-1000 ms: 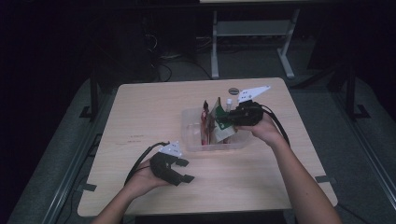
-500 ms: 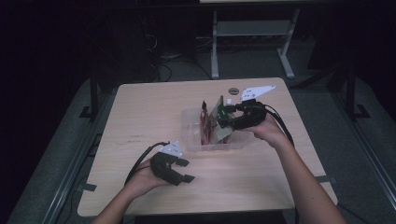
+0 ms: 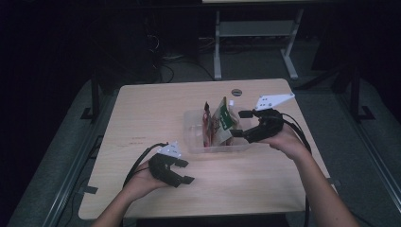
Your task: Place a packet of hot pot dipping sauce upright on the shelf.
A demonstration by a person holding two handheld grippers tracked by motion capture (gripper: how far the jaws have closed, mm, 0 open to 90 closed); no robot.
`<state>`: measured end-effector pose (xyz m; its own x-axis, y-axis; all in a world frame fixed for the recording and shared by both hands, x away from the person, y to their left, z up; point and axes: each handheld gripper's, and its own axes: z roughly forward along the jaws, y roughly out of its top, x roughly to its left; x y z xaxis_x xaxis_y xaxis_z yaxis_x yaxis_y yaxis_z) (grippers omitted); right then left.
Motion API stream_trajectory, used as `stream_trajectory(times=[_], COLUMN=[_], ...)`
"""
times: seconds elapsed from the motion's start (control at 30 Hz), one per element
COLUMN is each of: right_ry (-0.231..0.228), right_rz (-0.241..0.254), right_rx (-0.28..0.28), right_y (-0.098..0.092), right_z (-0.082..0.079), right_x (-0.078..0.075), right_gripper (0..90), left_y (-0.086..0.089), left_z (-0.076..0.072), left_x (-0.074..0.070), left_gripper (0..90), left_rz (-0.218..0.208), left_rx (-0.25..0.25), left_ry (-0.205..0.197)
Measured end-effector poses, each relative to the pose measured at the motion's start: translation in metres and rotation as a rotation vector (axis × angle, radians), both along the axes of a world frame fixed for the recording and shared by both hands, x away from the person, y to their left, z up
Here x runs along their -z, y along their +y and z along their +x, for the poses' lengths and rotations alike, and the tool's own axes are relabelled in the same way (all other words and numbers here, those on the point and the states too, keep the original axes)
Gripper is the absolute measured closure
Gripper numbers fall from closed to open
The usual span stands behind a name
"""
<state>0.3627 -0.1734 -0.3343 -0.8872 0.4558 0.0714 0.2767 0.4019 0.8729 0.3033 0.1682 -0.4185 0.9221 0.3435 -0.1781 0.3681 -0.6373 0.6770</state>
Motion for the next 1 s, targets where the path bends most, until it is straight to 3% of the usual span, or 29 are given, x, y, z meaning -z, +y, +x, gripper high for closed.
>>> stream_trajectory(times=[0.17, 0.33, 0.73, 1.0], right_ry=[-0.011, -0.003, 0.066, 0.079], right_rz=[0.015, -0.004, -0.044, -0.117], right_rx=[0.018, 0.03, 0.1, 0.179], right_y=[-0.014, -0.026, -0.052, -0.065], right_z=[-0.017, -0.031, -0.056, -0.067], right_x=[0.003, 0.013, 0.052, 0.079], right_gripper=[20.5, 20.5, 19.5, 16.2], left_y=[0.004, 0.014, 0.042, 0.052], left_z=[-0.003, -0.009, -0.019, -0.022], left_x=[-0.001, -0.001, 0.004, 0.012], left_gripper=[31.9, 31.5, 26.9, 22.3], left_rz=[0.023, 0.033, 0.031, 0.033], left_rx=[0.001, -0.021, -0.062, -0.091], left_ry=[-0.002, -0.005, -0.024, -0.034])
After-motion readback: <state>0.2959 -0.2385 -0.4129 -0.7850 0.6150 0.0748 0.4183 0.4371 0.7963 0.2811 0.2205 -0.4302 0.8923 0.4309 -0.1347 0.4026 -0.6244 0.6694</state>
